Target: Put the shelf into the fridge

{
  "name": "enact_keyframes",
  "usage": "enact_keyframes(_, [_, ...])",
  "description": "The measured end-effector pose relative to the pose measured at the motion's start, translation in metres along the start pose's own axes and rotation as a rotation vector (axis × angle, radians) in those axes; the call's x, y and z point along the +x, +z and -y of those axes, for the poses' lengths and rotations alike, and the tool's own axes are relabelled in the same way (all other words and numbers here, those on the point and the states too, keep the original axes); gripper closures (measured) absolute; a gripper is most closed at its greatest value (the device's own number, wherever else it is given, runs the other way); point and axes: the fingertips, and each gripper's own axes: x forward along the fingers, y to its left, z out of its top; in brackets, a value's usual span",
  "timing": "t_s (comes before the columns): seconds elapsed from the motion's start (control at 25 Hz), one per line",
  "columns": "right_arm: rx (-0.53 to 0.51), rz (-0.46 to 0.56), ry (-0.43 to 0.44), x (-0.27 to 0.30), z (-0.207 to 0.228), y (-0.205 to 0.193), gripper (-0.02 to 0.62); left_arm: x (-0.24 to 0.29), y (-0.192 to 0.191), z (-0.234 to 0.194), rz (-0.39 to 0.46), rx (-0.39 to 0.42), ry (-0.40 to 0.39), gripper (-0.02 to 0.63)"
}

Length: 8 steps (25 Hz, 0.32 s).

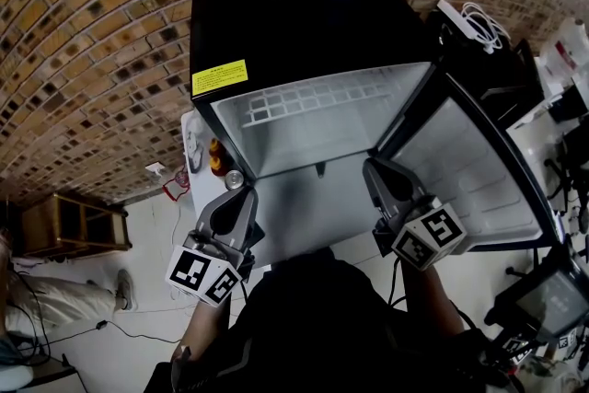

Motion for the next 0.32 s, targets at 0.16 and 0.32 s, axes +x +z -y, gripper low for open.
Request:
enact_keyframes(0.16, [-0.028,-0.028,-0.019,-0.003,0.0054,-0.0035,0.589,0.0013,-0.0002,0.0007,-0.001,0.003,0.002,0.606])
enact_keyframes(0.32, [-0.042,-0.031,-0.019,-0.0042,0.0053,-0.0025,0.589,0.0011,-0.0025,-0.001,-0.005,-0.006,0.013,0.606])
